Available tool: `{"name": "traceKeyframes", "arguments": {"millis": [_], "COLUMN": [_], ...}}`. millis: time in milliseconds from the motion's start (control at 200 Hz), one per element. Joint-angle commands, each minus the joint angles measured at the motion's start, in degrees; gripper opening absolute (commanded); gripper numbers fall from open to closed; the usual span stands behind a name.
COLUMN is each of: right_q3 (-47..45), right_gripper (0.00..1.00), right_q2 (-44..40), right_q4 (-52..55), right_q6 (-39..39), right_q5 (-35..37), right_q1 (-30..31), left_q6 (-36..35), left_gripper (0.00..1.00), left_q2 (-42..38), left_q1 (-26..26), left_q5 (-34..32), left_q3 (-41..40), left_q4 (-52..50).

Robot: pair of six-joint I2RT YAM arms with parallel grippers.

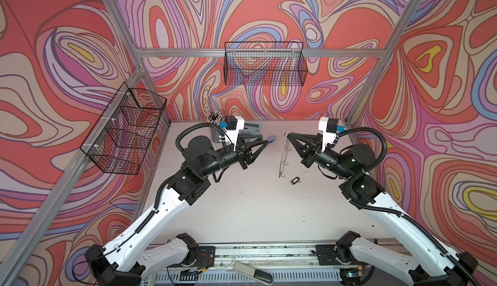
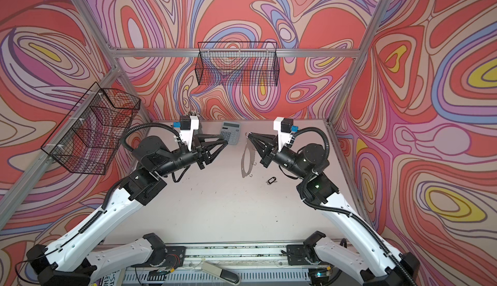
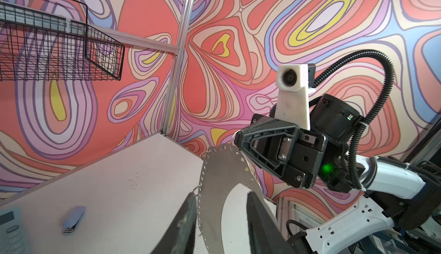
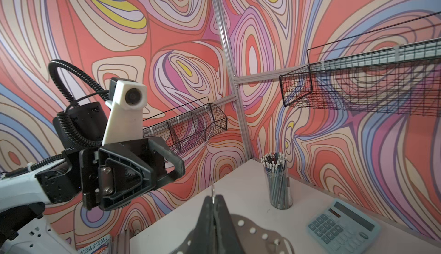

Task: Attach keys to a key ring
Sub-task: Pass the keyring.

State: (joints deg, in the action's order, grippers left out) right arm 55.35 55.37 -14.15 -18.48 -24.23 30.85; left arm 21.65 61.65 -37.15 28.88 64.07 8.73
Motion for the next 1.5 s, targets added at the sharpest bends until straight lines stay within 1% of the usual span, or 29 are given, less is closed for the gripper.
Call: {"name": "traceKeyframes", "arguments": {"millis": [0,305,431,651,741,931,1057,1207,1367,1492], "right_q3": [-0.5,-0.3,-0.8,-0.5,-1.3,-1.1,0.7,3.9,6.3,8.8], "right_gripper": [0.0,0.0,0.0,0.0,0.0,0.0,0.0,0.0,0.0,0.0], "right_q2": [-0.6,-0.5,-0.4,-0.2,-0.4,0.5,3.0,7.5,11.3,13.3], "right_q4": [1.2,1.9,1.2,1.2,-0.4,-5.5,-9.4,-14.4,-19.4,-19.3], "right_q6": [2.5,4.2,4.6,4.6,4.8,3.6,1.6,-1.7,-4.2,-4.1], "right_q5": [5.0,5.6,3.8,2.8,1.0,-8.2,-14.8,-23.4,-30.4,-34.4], "right_q1": [0.3,0.4,0.4,0.4,0.4,0.4,0.4,0.4,0.4,0.4], "left_q6": [-0.2,0.3,0.2,-0.2,-0.3,-2.1,-4.5,-7.9,-9.0,-7.9], "left_gripper": [0.38,0.38,0.37,0.36,0.36,0.35,0.35,0.35,0.35,0.35], "left_q2": [1.6,4.7,5.9,6.7,6.3,2.7,-1.6,-4.8,-6.2,-6.5], "left_q1": [-0.2,-0.5,-0.9,-1.5,-1.6,-1.6,-1.6,-1.4,1.3,4.8], "left_q5": [-0.4,0.5,1.7,2.3,2.5,2.9,2.7,2.7,6.9,11.1], "left_q3": [1.4,3.0,4.0,5.0,5.0,4.1,2.3,1.8,1.7,1.3], "left_q4": [-0.3,0.5,0.4,0.2,0.1,-0.5,-1.2,-5.1,-7.1,-6.6]}}
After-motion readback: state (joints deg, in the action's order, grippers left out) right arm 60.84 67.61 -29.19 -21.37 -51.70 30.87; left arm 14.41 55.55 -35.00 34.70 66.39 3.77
